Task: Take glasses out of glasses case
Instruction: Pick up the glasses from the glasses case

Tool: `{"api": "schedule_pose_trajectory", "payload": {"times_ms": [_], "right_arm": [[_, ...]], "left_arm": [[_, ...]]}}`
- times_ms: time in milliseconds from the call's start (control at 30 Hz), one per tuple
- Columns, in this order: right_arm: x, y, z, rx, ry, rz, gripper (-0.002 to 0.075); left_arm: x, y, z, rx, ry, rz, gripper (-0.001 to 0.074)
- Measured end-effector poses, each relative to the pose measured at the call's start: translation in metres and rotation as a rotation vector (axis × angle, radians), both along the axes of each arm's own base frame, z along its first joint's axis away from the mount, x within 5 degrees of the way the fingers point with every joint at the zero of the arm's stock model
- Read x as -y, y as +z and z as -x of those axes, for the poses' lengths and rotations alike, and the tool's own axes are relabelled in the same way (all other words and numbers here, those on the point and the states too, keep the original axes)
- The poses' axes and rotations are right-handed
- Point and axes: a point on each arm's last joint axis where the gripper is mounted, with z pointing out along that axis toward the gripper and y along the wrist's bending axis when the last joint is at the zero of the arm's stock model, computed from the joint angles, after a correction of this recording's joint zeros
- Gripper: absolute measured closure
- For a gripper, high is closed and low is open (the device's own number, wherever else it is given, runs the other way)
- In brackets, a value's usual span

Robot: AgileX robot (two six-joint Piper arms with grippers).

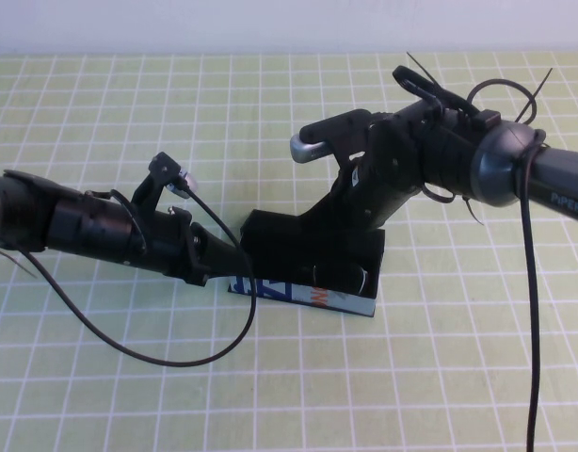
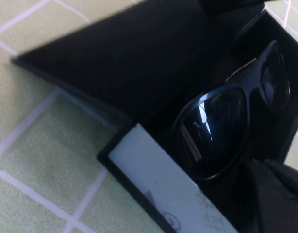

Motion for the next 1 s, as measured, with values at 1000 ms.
{"api": "schedule_pose_trajectory", "payload": {"times_ms": [1000], "right_arm": [[-0.017,0.056,0.027,-0.217,0.575,-0.006,0.0613]], "left_arm": [[0.000,0.040,-0.020,0.037,0.111,0.034,0.0739]]}}
